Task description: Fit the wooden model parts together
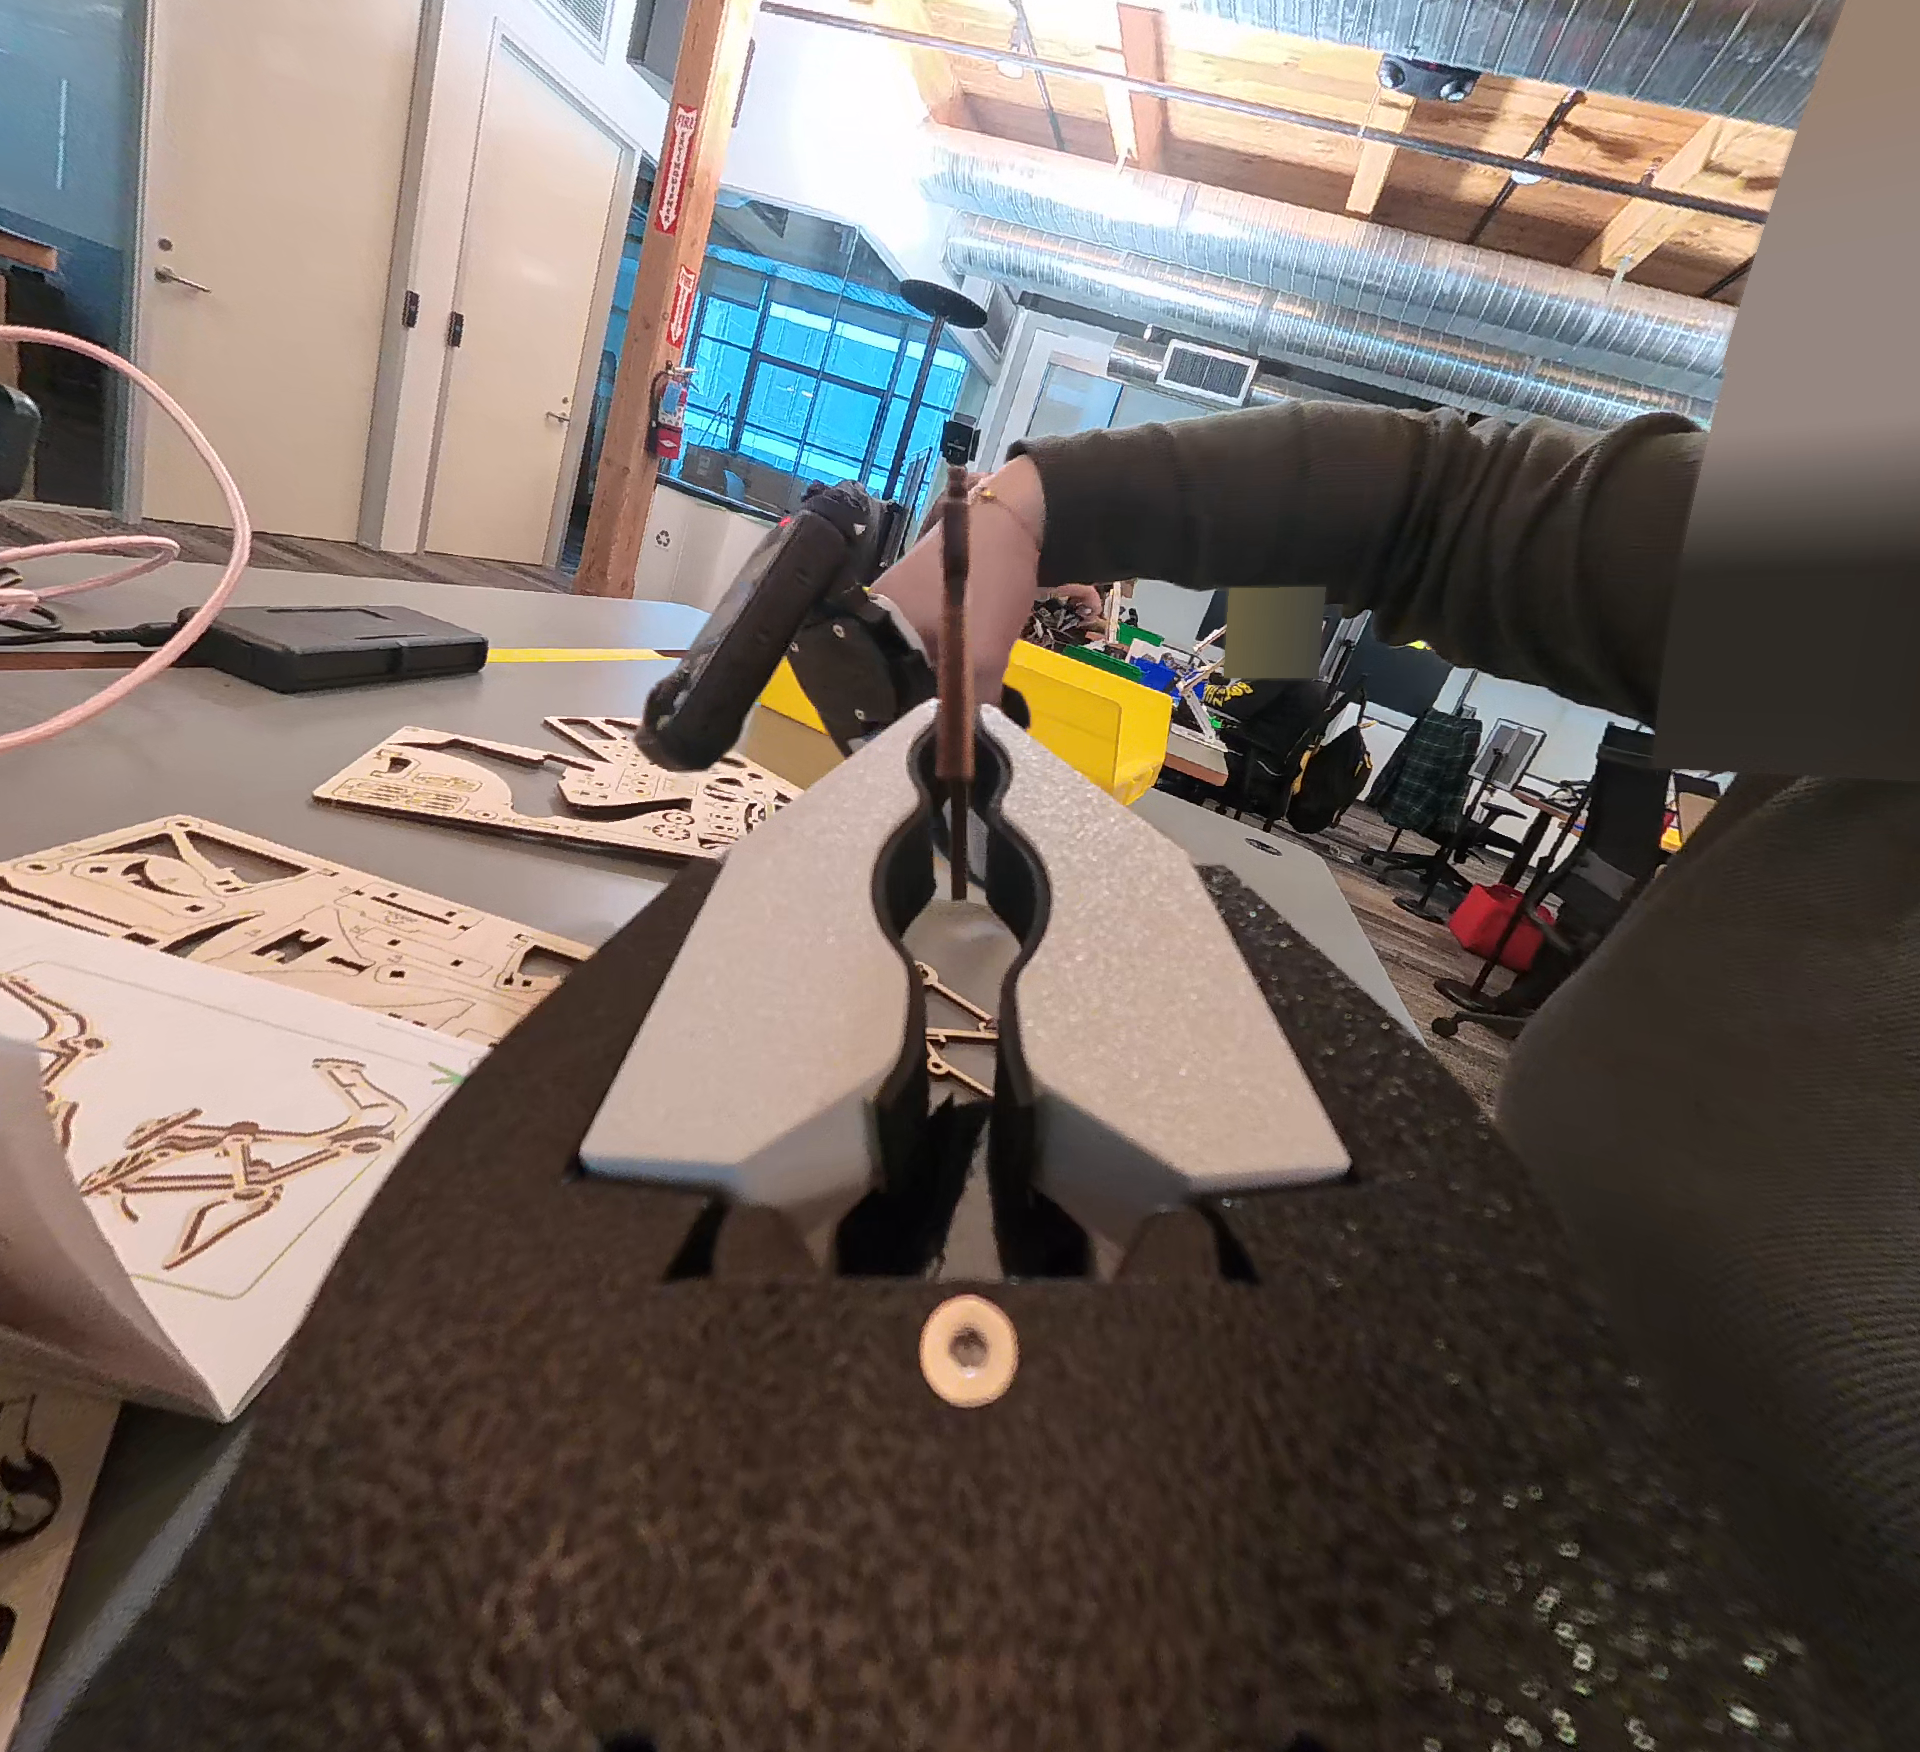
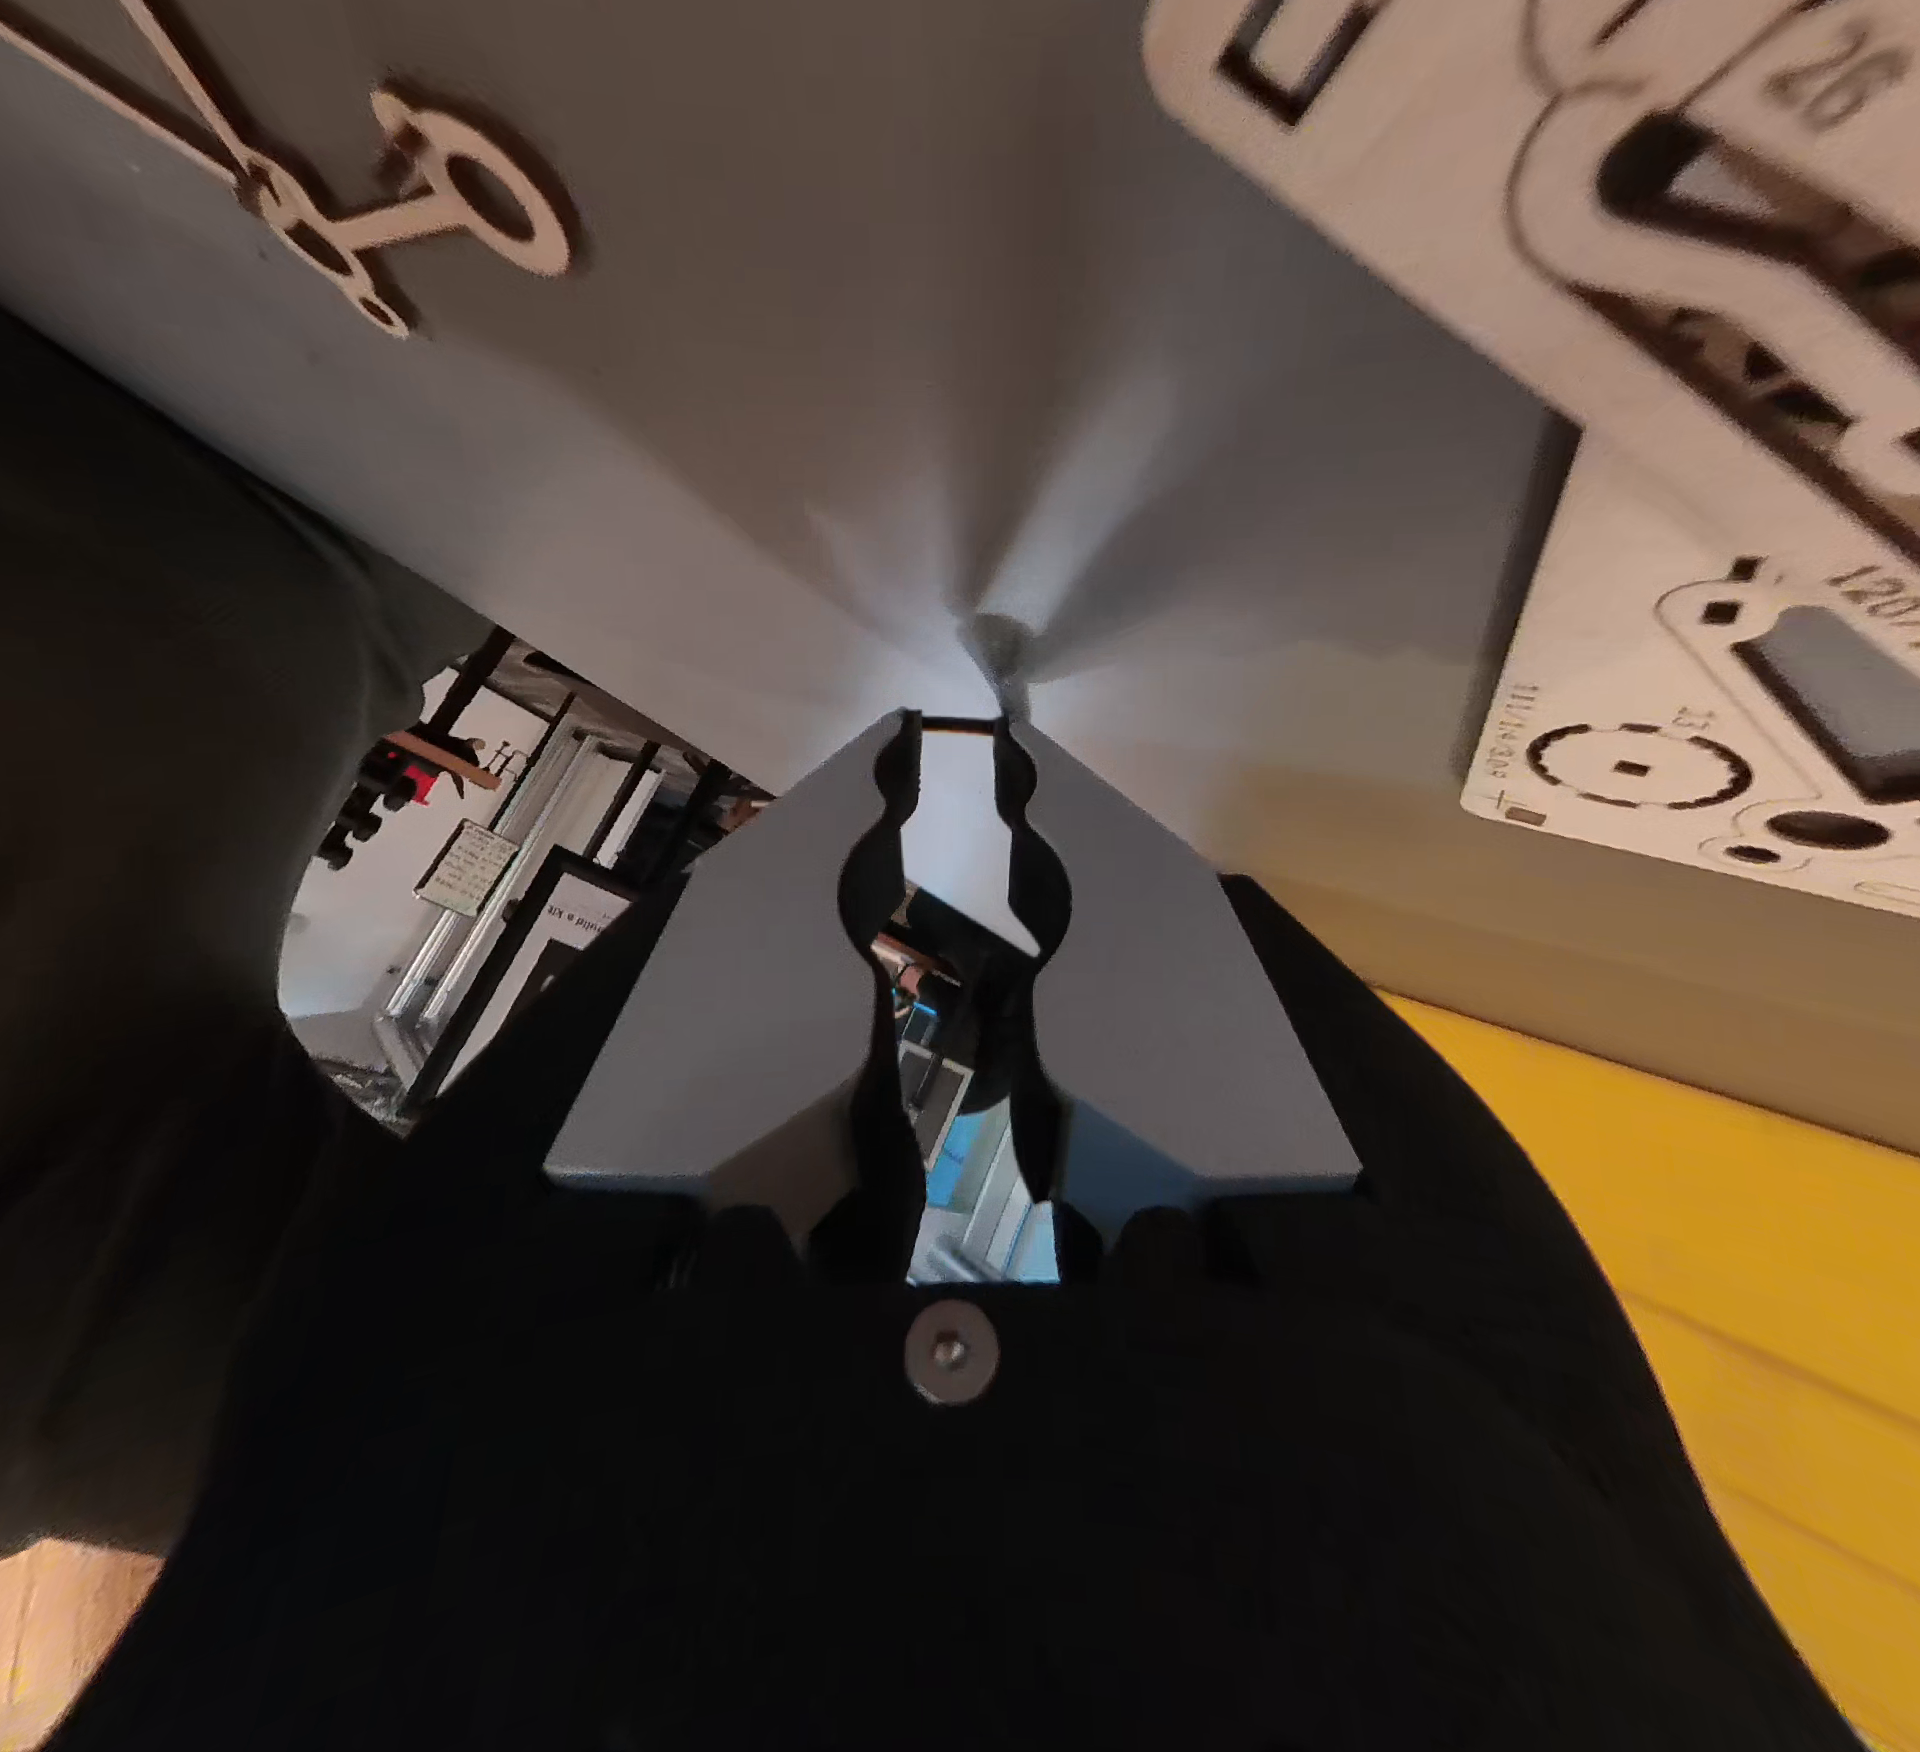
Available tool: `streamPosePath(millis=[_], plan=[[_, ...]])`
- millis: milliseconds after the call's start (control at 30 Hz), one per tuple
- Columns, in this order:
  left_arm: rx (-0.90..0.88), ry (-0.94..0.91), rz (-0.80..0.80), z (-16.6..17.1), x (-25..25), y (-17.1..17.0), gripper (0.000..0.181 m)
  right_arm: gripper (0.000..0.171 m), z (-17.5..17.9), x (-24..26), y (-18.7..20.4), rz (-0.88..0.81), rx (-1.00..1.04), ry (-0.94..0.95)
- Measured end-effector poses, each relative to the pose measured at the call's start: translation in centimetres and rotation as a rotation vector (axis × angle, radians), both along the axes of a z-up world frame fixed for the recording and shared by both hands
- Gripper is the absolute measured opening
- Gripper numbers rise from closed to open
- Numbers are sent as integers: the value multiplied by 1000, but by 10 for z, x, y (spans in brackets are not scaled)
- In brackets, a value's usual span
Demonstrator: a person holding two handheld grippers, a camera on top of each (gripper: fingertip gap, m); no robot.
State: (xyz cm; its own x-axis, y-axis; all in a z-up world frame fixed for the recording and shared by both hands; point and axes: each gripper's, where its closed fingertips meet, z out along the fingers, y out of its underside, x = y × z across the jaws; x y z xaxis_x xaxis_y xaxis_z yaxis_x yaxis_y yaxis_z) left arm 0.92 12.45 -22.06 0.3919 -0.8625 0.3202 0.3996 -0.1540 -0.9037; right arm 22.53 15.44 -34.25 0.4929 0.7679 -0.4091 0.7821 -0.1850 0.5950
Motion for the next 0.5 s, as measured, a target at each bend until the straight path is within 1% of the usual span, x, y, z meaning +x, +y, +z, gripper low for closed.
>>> streamPosePath(millis=[33, 67, 167, 267, 367, 400, 500], plan=[[0, 0, 0, 0, 0, 0, 0, 12, -1, -2, 1, -2, 11, 12], [0, -1, -1, 0, 0, 0, 0, 13, -2, -3, 3, -1, 25, 29], [0, -2, -3, 0, 0, 0, 0, 27, -1, -12, 6, -6, 95, 149], [-4, -5, -9, 0, 0, 0, 0, 42, 3, -30, 13, -35, 240, 381], [-29, 0, -47, -2, 4, -3, 0, 41, 16, -42, 17, 2, 430, 674], [-42, 8, -72, -4, 6, -5, 0, 38, 21, -42, 16, 26, 493, 754], [-108, 43, -137, -12, 14, -9, 0, 29, 28, -31, 9, 76, 651, 899]])
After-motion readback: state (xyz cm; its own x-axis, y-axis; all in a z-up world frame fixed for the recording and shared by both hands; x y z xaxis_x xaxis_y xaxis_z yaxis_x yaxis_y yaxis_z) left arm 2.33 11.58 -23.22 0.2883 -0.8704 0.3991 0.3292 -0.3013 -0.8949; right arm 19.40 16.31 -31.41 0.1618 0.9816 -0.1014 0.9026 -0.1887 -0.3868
